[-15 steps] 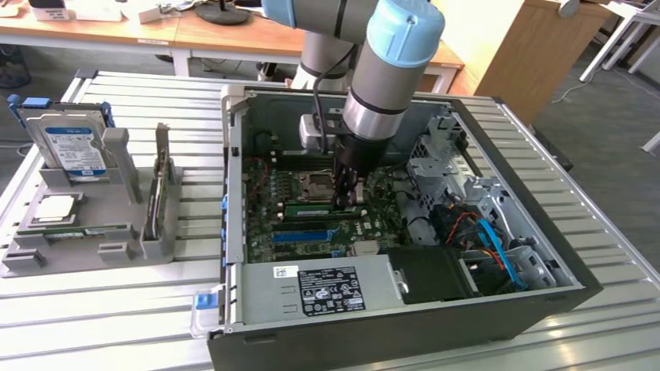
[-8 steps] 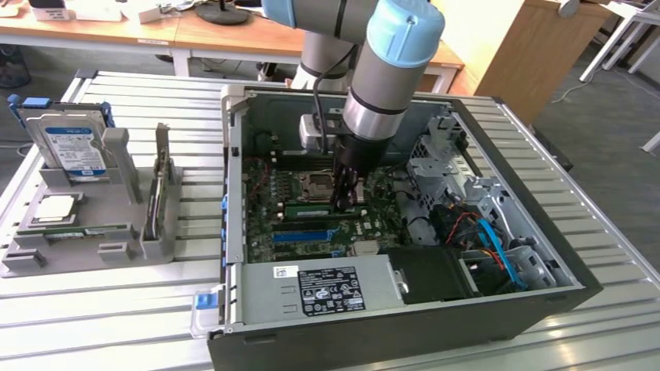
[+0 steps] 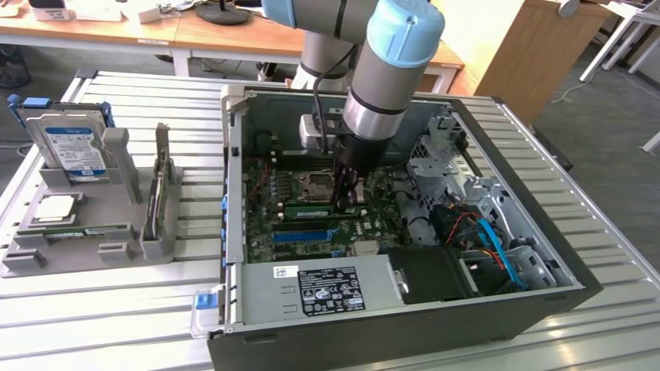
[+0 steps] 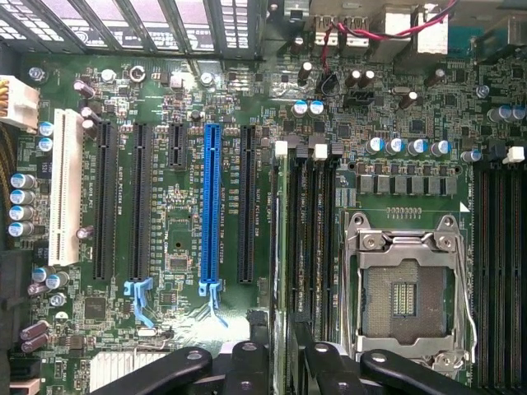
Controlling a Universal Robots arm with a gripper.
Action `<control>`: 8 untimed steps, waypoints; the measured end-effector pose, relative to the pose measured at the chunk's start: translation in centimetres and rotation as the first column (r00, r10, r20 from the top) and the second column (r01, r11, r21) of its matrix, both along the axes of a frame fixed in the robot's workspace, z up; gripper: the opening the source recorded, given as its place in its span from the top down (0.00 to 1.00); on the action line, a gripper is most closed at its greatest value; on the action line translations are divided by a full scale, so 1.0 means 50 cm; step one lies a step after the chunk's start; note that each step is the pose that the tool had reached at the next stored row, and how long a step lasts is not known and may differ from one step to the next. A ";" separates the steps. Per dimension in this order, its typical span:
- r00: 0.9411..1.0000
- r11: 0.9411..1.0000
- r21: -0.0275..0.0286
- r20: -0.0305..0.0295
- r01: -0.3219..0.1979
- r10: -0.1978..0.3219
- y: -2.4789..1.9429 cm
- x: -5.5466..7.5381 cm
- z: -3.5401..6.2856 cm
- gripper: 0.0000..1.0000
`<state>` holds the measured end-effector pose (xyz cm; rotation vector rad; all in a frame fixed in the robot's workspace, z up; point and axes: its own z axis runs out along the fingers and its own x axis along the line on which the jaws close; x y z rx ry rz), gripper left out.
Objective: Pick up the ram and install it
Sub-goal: 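Insert the ram into the slot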
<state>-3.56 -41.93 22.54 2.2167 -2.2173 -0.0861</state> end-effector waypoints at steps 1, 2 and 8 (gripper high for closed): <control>1.000 1.000 0.000 0.000 0.000 0.000 0.0000 0.000 0.002 0.75; 1.000 1.000 0.000 0.000 0.000 0.000 0.0001 0.000 0.006 0.75; 1.000 1.000 0.000 0.000 0.000 0.000 0.0001 0.000 0.043 0.75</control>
